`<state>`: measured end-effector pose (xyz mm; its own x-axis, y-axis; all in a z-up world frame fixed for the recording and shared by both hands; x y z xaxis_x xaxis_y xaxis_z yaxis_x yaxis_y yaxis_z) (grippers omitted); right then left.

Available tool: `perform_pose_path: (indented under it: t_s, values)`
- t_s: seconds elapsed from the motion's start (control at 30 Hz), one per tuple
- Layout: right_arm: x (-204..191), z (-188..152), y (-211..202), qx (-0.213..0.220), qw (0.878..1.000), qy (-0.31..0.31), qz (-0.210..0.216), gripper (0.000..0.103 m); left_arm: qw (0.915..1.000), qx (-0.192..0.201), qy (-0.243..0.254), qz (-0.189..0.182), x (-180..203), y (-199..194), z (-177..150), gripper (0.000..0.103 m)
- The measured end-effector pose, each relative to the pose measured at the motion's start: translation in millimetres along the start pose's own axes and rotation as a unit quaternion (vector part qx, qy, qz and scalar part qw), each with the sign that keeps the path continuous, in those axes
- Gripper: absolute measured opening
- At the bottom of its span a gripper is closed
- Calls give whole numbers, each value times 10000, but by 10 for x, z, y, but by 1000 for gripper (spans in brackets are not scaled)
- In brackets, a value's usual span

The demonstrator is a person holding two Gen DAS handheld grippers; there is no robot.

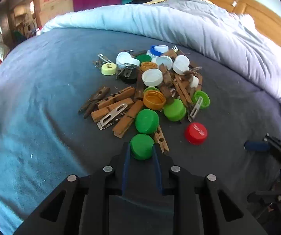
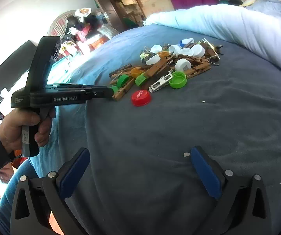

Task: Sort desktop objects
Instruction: 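Grasp the red Coca-Cola cap with the right gripper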

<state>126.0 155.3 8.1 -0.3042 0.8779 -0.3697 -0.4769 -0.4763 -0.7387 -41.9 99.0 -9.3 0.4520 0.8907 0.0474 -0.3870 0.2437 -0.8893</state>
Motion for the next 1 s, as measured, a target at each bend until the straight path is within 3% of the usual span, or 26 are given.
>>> perform_pose_path:
  t_s: [0.43, 0.57, 0.7, 0.9, 1.0]
  values:
    - [-23, 4, 23, -39, 10000, -35, -63, 103, 10000, 57, -23, 20, 145, 239, 79, 30]
    - [-35, 31, 17, -132, 9998, -3, -142, 103, 9999, 109, -92, 40, 114, 101, 9, 29]
    - [-6, 170, -70, -52, 9996, 113, -266, 81, 9989, 249, -387, 16, 22, -102, -86, 29]
    - [-23, 568, 132, -122, 9994, -202, -265, 81, 9968, 207, -766, 51, -128, -166, -278, 29]
    - [-74, 699, 351, -325, 9982, -412, -290, 73, 9965, 184, -817, -7, -117, -172, -327, 29]
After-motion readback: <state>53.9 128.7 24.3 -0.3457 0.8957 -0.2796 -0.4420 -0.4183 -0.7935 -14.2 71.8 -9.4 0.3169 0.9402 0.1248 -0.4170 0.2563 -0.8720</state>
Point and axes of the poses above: each gripper's, at about its wrist camera, not at the fingertips, and y roughly the way its jaws point, x to its right, z to its top, the point moved 4 cm from there along y, roughly the way its jaws point, and after that the axes turned 7 degrees about -x, right-handed, at the moved point
